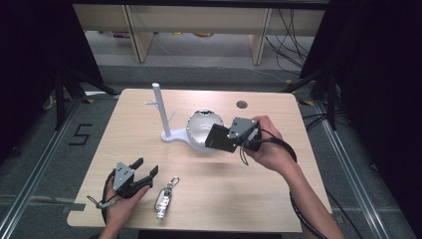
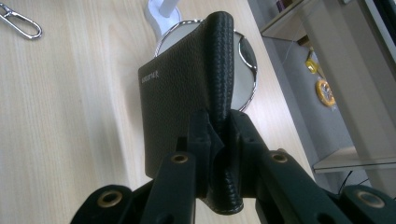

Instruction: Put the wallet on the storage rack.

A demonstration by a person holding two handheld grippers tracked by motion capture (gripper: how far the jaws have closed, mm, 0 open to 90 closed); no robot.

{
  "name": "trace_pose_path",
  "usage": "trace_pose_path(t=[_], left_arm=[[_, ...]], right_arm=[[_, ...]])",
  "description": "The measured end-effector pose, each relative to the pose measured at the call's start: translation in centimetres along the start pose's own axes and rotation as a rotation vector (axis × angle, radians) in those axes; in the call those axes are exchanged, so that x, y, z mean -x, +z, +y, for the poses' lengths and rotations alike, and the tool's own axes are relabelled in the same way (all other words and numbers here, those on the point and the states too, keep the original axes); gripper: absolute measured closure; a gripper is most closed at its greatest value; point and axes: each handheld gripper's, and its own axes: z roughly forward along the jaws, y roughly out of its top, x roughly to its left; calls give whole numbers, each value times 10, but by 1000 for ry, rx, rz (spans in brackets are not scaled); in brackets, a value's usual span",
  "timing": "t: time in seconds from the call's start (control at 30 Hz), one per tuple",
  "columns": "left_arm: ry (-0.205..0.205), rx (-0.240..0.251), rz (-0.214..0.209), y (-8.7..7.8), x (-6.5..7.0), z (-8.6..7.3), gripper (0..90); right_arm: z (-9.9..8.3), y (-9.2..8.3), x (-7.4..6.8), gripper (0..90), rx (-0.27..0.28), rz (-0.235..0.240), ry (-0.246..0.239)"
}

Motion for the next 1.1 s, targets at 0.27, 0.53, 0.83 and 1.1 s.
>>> trace_pose_path(t=[0.27,0.53,0.83,1.1], left_arm=[[1,0,0,0,0,0,346],[-1,7,-2,1,0,0,347],[1,-1,1,0,0,0,347],[-3,9,-3,1,0,0,347]], right_arm=[[7,0,5,811,15,-15,0],[13,2,9,810,22,-23,26],[20,6,14,810,42,-34,-5],[24,10,17,809,48,-50,-13]])
